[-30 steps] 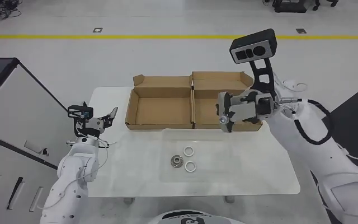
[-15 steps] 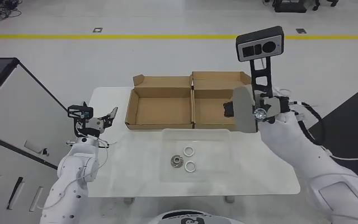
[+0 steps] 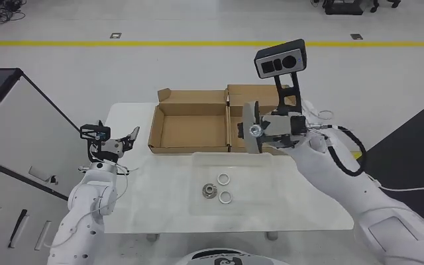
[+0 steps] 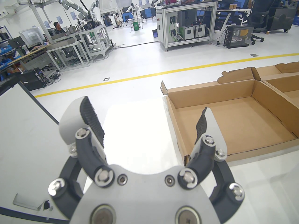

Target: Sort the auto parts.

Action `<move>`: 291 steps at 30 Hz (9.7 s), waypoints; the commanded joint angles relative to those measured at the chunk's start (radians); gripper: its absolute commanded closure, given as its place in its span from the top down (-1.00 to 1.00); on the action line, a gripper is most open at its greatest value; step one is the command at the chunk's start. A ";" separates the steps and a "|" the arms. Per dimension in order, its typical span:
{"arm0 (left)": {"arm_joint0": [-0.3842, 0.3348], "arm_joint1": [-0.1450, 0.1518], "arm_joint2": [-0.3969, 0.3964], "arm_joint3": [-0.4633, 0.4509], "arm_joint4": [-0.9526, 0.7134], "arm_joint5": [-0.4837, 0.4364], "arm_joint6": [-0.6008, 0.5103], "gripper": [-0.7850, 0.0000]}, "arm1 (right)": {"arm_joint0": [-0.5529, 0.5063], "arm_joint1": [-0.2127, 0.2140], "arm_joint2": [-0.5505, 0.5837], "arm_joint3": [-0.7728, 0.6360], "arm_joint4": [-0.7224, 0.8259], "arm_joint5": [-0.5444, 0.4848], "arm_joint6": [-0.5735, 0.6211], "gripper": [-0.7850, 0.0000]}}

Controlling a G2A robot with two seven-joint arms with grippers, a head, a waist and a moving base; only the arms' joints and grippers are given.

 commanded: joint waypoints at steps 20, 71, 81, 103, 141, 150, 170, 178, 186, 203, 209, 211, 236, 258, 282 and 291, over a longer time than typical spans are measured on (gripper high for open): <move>0.000 0.000 0.000 0.000 0.000 0.000 0.000 1.00 | -0.090 -0.026 0.064 -0.068 -0.171 0.045 -0.079 -1.00; 0.000 0.000 0.000 0.000 0.000 0.000 0.000 1.00 | -0.208 -0.079 0.210 -0.061 -0.089 0.023 -0.004 -1.00; 0.000 0.000 0.000 0.000 0.000 0.000 0.000 1.00 | -0.394 -0.015 0.583 -0.027 -0.217 0.269 0.138 -1.00; 0.000 0.000 0.000 0.000 0.000 0.000 0.000 1.00 | 0.129 0.027 0.460 0.539 -0.856 0.427 0.505 -1.00; 0.000 0.000 0.000 0.000 0.000 0.000 0.000 1.00 | 0.581 -0.049 -0.347 0.995 -1.406 0.311 0.480 -1.00; 0.000 0.000 0.000 0.000 0.000 0.000 0.000 1.00 | 0.574 -0.119 -0.433 1.096 -1.476 0.328 0.421 -1.00; 0.000 0.000 0.000 0.000 0.000 0.000 0.000 1.00 | 0.514 -0.230 -0.518 1.325 -1.612 0.367 0.253 -1.00; 0.000 0.000 0.000 0.000 0.000 0.000 0.000 1.00 | 0.507 -0.262 -0.520 1.403 -1.634 0.340 0.205 -1.00; 0.000 0.000 0.000 0.000 0.000 0.000 0.000 1.00 | 0.497 -0.292 -0.530 1.454 -1.683 0.316 0.144 -1.00; 0.000 0.000 0.000 0.000 0.000 0.000 0.000 1.00 | 0.475 -0.344 -0.518 1.550 -1.708 0.289 0.094 -1.00; 0.000 0.000 0.000 0.000 0.000 0.000 0.000 1.00 | 0.469 -0.357 -0.512 1.575 -1.715 0.280 0.085 -0.94; 0.000 0.000 0.000 0.000 0.000 0.000 0.000 1.00 | 0.468 -0.361 -0.508 1.583 -1.713 0.278 0.084 -0.80; 0.000 0.000 0.000 0.000 0.000 0.000 0.000 1.00 | 0.552 -0.331 -0.381 1.644 -1.604 0.071 -0.091 1.00; 0.000 0.000 0.000 0.000 0.000 0.000 0.000 1.00 | 0.321 -0.022 0.035 1.156 -1.118 -0.216 0.054 1.00; 0.000 0.000 0.000 0.000 0.000 0.000 0.000 1.00 | -0.593 0.225 0.888 0.309 -0.690 0.033 0.263 1.00; 0.000 0.000 0.000 0.000 0.000 0.000 0.000 1.00 | -0.604 0.226 0.907 0.317 -0.612 0.029 0.299 1.00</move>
